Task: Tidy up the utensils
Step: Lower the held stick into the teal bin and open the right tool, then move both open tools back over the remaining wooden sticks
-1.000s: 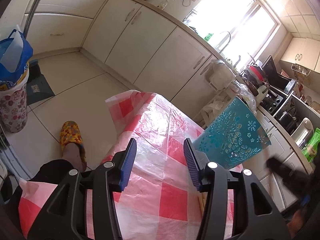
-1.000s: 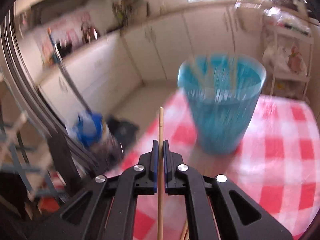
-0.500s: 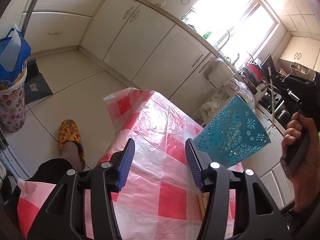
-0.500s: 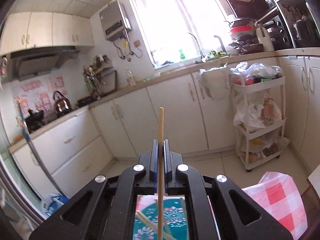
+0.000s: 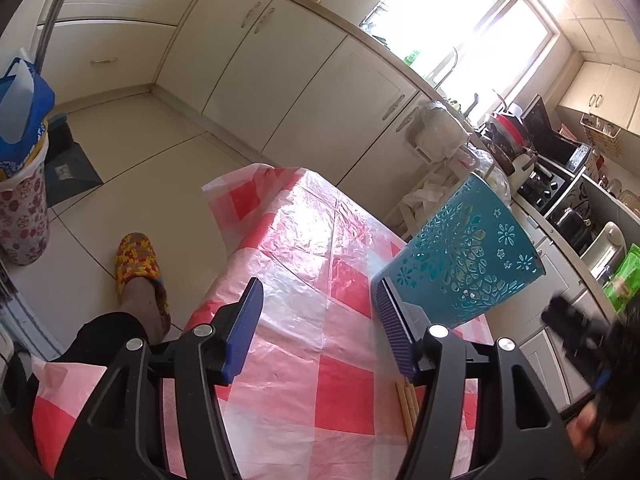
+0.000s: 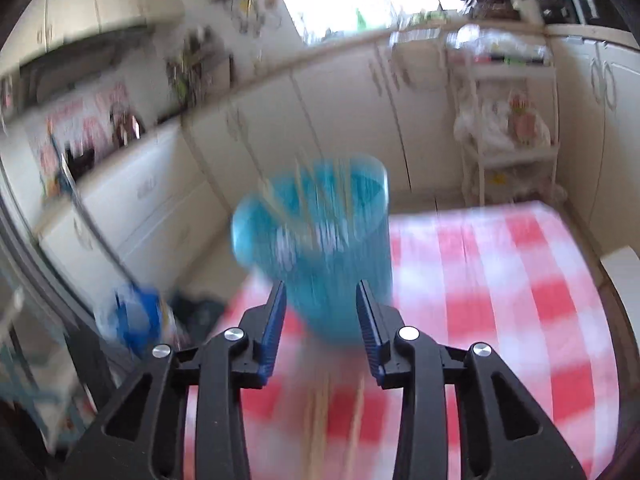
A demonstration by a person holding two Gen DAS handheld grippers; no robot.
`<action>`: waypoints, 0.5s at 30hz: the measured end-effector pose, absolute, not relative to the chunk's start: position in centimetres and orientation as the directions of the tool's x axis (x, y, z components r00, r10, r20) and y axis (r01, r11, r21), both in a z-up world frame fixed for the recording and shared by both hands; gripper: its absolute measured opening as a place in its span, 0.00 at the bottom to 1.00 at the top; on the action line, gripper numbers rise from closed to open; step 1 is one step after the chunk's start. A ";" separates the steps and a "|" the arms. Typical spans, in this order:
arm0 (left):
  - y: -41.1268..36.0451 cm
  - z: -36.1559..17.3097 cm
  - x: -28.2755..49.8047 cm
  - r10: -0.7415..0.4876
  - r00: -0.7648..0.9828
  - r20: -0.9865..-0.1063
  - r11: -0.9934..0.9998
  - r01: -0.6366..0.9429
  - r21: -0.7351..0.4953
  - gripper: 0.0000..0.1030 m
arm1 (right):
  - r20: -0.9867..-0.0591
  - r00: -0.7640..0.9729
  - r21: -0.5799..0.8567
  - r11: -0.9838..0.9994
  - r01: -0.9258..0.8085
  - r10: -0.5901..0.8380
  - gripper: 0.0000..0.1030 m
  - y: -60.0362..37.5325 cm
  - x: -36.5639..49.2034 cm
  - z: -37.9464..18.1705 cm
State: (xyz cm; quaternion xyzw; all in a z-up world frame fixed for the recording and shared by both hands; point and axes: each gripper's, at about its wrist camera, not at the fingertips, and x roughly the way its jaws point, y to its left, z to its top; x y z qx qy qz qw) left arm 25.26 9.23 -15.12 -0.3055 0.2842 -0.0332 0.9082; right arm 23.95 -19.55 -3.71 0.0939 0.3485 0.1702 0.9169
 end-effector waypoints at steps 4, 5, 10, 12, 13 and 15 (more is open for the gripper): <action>6.8 -14.1 24.1 -0.258 0.804 -0.536 0.847 -0.078 -0.526 0.55 | -0.745 0.587 0.205 0.946 -0.253 0.318 0.32 -18.7 20.7 -9.6; 5.9 -13.9 23.6 -0.270 0.793 -0.546 0.861 -0.056 -0.506 0.55 | -0.755 0.578 0.194 0.948 -0.253 0.309 0.32 -18.6 20.5 -10.4; 1.4 -13.6 21.6 -0.294 0.731 -0.615 0.917 0.036 -0.396 0.55 | -0.801 0.539 0.133 0.955 -0.265 0.261 0.30 -17.6 21.2 -12.9; 0.3 -14.0 21.5 -0.294 0.703 -0.648 0.927 0.045 -0.371 0.55 | -0.811 0.539 0.091 0.959 -0.269 0.228 0.25 -17.4 21.1 -13.5; -0.1 -14.2 21.5 -0.294 0.690 -0.661 0.930 0.048 -0.364 0.55 | -0.809 0.548 0.069 0.960 -0.271 0.213 0.20 -17.3 20.8 -13.6; -0.9 -14.7 21.9 -0.294 0.663 -0.688 0.936 0.052 -0.349 0.55 | -0.810 0.554 0.047 0.962 -0.267 0.194 0.12 -17.9 20.6 -13.6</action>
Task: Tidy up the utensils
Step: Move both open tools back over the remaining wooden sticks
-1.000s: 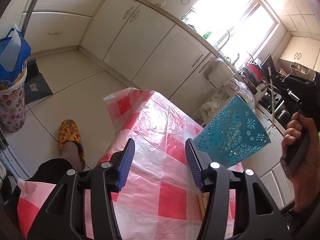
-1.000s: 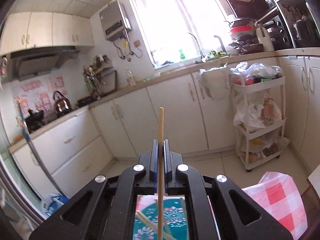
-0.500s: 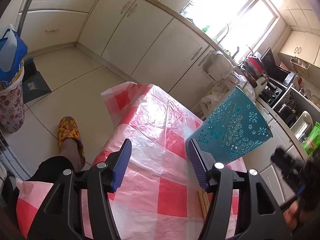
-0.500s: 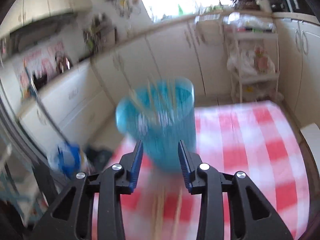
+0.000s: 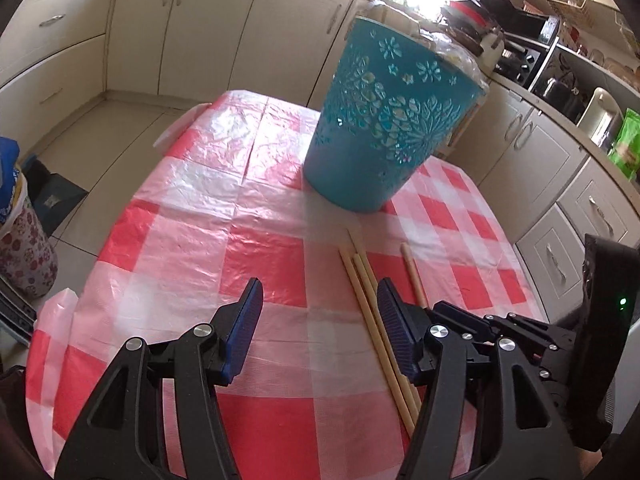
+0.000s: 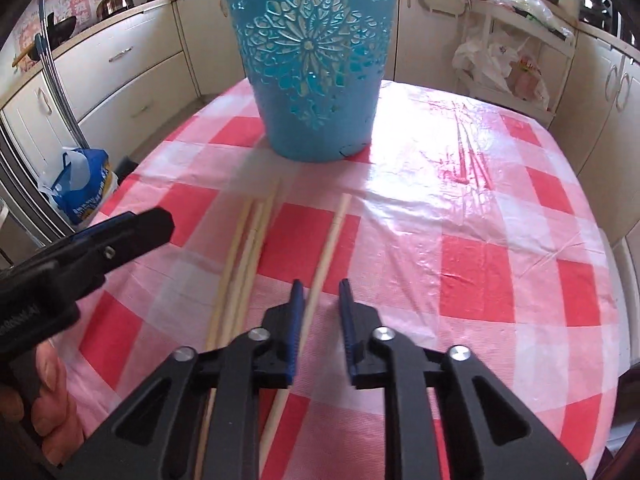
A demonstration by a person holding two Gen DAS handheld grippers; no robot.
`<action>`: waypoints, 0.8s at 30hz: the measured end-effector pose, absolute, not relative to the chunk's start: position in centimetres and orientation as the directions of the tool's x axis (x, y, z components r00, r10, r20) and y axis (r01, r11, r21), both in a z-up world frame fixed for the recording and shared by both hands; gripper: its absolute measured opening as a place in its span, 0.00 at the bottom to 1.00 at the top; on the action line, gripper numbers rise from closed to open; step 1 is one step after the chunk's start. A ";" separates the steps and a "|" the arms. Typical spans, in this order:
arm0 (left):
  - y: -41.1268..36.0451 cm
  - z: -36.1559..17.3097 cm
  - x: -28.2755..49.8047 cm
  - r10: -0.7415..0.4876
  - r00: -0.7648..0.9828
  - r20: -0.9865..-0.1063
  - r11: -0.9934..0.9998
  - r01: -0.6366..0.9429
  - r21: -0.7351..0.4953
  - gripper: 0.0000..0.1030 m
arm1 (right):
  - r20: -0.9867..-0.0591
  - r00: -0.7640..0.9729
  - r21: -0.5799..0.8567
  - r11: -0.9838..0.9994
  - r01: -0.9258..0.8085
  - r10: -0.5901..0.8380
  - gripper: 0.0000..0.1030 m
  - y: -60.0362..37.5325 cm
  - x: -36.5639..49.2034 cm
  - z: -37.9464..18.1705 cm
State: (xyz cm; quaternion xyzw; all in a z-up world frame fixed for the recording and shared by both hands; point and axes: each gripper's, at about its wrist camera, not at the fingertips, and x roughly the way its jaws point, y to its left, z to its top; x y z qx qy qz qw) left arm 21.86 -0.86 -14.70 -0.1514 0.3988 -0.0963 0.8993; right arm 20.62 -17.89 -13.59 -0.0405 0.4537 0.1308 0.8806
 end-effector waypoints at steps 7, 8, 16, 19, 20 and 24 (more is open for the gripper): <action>-3.4 -15.6 22.4 -0.246 0.606 -0.757 0.966 0.089 -0.243 0.55 | -0.787 0.554 0.164 0.957 -0.238 0.272 0.08 -21.2 20.5 -13.9; -3.8 -15.6 22.4 -0.230 0.605 -0.762 0.971 0.093 -0.220 0.55 | -0.784 0.552 0.181 0.955 -0.236 0.285 0.08 -21.4 20.5 -13.8; -6.3 -15.6 22.7 -0.089 0.599 -0.796 0.993 0.111 -0.028 0.55 | -0.758 0.527 0.322 0.923 -0.212 0.385 0.08 -23.0 21.1 -14.0; -7.2 -15.7 22.8 -0.045 0.597 -0.801 0.991 0.127 0.040 0.55 | -0.759 0.528 0.316 0.925 -0.213 0.381 0.08 -22.8 21.1 -13.9; -7.5 -15.6 22.8 -0.033 0.601 -0.798 0.989 0.135 0.060 0.55 | -0.760 0.529 0.313 0.926 -0.213 0.378 0.08 -22.8 21.2 -13.9; -7.7 -15.5 22.9 -0.060 0.598 -0.799 0.983 0.177 0.058 0.51 | -0.766 0.533 0.288 0.933 -0.216 0.360 0.08 -22.3 21.0 -13.9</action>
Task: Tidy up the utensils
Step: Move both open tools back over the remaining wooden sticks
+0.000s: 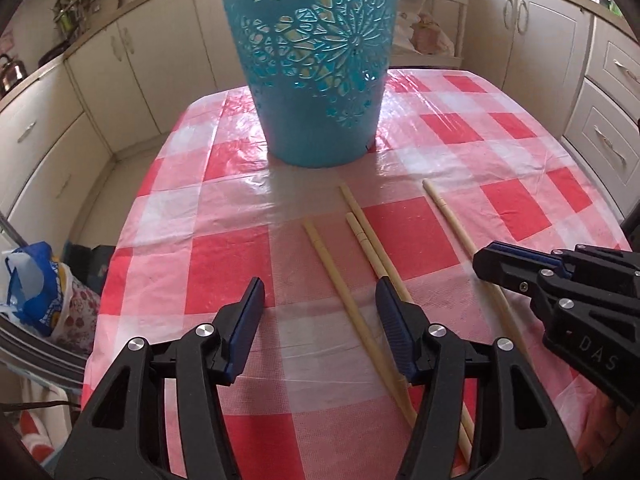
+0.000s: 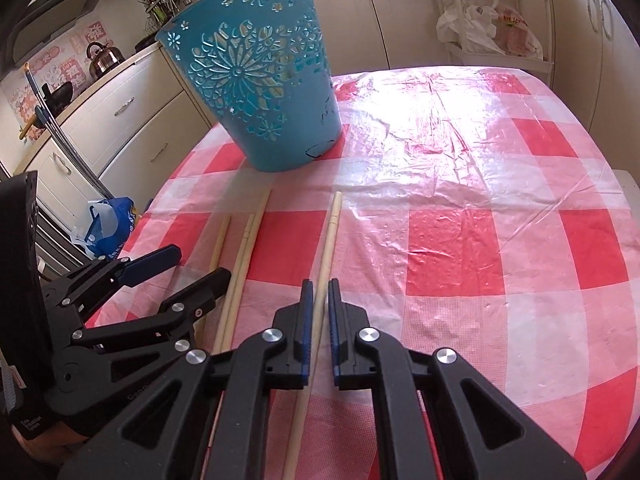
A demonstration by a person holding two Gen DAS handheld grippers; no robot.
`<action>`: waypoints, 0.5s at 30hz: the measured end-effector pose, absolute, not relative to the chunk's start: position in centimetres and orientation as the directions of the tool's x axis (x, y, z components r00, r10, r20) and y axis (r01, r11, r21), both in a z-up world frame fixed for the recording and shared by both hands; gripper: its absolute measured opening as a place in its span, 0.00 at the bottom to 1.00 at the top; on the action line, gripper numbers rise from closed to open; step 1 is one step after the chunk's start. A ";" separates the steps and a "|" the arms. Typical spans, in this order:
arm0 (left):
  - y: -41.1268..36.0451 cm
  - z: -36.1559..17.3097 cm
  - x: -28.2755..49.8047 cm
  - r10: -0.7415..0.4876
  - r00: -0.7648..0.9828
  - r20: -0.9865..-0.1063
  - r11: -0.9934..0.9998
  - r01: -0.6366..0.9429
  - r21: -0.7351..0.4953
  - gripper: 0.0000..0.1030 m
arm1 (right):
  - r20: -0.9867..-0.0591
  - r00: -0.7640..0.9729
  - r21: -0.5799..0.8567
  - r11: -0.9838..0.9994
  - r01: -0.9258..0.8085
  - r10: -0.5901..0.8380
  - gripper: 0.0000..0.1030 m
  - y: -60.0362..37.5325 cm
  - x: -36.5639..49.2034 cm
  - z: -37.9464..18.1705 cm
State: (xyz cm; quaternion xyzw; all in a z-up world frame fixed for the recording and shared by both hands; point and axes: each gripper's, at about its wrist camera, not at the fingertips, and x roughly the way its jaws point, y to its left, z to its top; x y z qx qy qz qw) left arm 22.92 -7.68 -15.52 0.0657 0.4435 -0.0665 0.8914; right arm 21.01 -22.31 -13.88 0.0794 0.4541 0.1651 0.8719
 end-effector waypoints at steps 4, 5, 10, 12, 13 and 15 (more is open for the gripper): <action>-7.1 -15.5 23.3 -0.135 0.577 -0.805 0.966 0.256 0.022 0.44 | -0.781 0.550 0.197 0.953 -0.231 0.295 0.08 -21.0 20.7 -13.7; -7.0 -15.5 23.4 -0.149 0.571 -0.808 0.960 0.278 0.019 0.41 | -0.784 0.555 0.173 0.956 -0.235 0.279 0.08 -20.6 20.6 -13.6; -6.3 -15.3 24.2 -0.282 0.518 -0.808 0.908 0.416 -0.050 0.12 | -0.791 0.557 0.143 0.961 -0.237 0.255 0.07 -19.9 19.9 -13.6; -6.0 -15.3 24.4 -0.349 0.481 -0.804 0.869 0.487 -0.086 0.09 | -0.798 0.541 0.148 0.957 -0.249 0.264 0.07 -19.7 19.7 -13.6; -6.2 -15.3 24.3 -0.353 0.477 -0.805 0.852 0.519 -0.066 0.09 | -0.804 0.531 0.151 0.956 -0.252 0.267 0.07 -19.6 19.7 -13.5; -6.6 -15.1 23.8 -0.357 0.467 -0.809 0.813 0.582 -0.023 0.09 | -0.812 0.523 0.146 0.958 -0.247 0.259 0.08 -19.7 19.9 -13.4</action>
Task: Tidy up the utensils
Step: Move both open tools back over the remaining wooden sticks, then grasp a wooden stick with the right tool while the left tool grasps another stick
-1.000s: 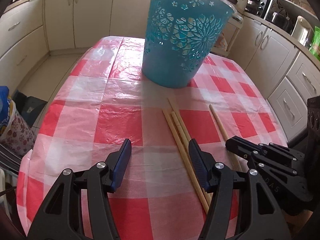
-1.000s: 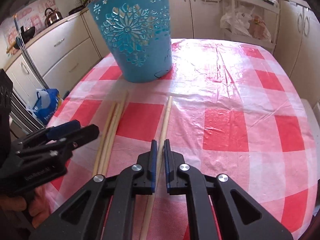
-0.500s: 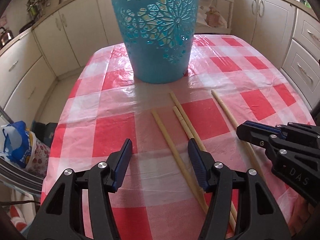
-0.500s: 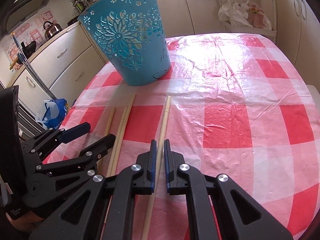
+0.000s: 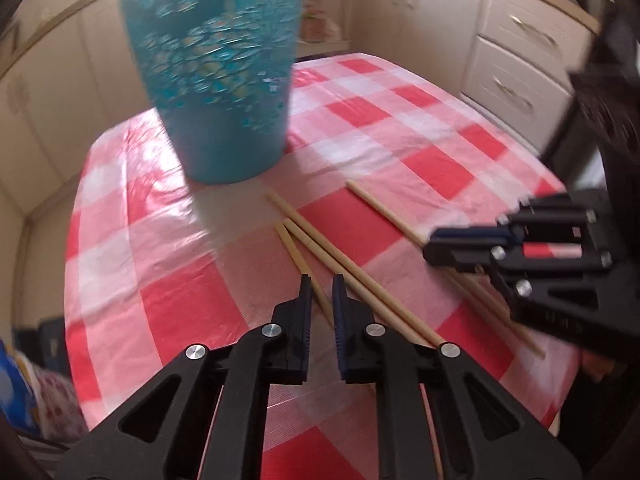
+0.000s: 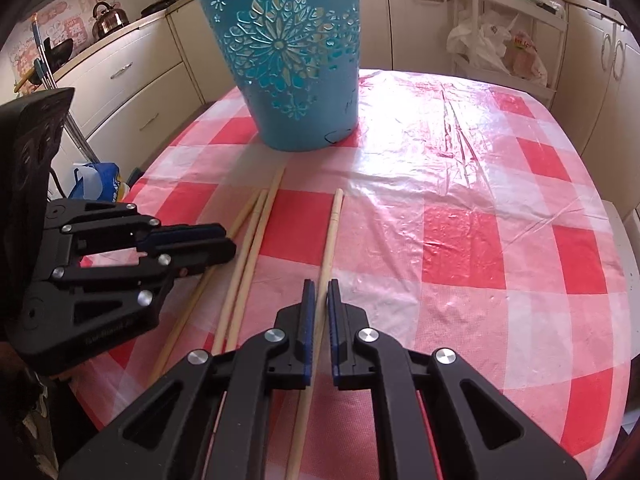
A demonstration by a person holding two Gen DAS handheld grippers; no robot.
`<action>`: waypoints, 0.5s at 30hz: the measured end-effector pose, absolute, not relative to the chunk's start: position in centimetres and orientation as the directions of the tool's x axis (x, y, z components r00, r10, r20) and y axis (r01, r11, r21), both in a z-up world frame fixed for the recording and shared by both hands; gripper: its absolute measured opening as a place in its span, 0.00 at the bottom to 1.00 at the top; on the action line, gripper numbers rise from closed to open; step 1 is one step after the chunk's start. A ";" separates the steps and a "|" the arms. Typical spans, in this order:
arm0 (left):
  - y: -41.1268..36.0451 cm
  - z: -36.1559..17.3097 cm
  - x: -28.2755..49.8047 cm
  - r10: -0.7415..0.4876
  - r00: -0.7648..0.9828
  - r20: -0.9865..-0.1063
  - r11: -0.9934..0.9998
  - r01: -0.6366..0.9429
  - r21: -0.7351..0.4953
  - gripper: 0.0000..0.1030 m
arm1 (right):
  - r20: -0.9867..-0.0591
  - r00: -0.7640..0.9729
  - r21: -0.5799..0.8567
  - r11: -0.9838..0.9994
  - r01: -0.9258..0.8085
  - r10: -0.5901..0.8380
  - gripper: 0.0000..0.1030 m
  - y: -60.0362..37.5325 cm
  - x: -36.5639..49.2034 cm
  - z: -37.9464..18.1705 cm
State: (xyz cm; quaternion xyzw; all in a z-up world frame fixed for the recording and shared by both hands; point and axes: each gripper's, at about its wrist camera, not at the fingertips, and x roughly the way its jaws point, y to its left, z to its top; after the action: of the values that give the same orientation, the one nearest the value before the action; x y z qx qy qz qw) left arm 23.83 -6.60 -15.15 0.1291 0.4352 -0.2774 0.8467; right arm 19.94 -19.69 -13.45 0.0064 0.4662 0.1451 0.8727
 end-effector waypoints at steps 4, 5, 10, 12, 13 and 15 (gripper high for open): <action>-6.4 -14.9 23.8 -0.326 0.467 -0.822 0.833 0.554 -0.015 0.09 | -0.809 0.538 0.122 0.962 -0.243 0.238 0.28 -19.4 20.5 -13.5; -6.3 -15.0 23.8 -0.321 0.470 -0.822 0.845 0.534 -0.024 0.09 | -0.808 0.544 0.104 0.963 -0.248 0.227 0.29 -19.1 20.6 -13.5; -5.4 -15.1 23.6 -0.300 0.483 -0.823 0.902 0.425 -0.080 0.10 | -0.802 0.561 0.059 0.962 -0.266 0.204 0.07 -18.7 20.4 -13.6; -5.5 -15.1 23.7 -0.290 0.485 -0.825 0.914 0.395 -0.089 0.10 | -0.805 0.554 0.076 0.963 -0.258 0.212 0.06 -19.1 20.4 -13.5; -5.5 -15.1 23.8 -0.284 0.486 -0.826 0.919 0.383 -0.090 0.10 | -0.805 0.554 0.076 0.964 -0.255 0.211 0.06 -19.3 20.4 -13.4; -5.6 -15.2 23.8 -0.274 0.491 -0.827 0.926 0.366 -0.090 0.11 | -0.808 0.552 0.080 0.966 -0.248 0.208 0.06 -19.5 20.6 -13.4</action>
State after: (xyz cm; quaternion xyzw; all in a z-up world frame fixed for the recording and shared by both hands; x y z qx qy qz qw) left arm 23.84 -5.64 -15.15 0.0490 0.4693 -0.1855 0.8619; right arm 20.59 -19.54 -13.40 -0.0217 0.4554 0.1293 0.8806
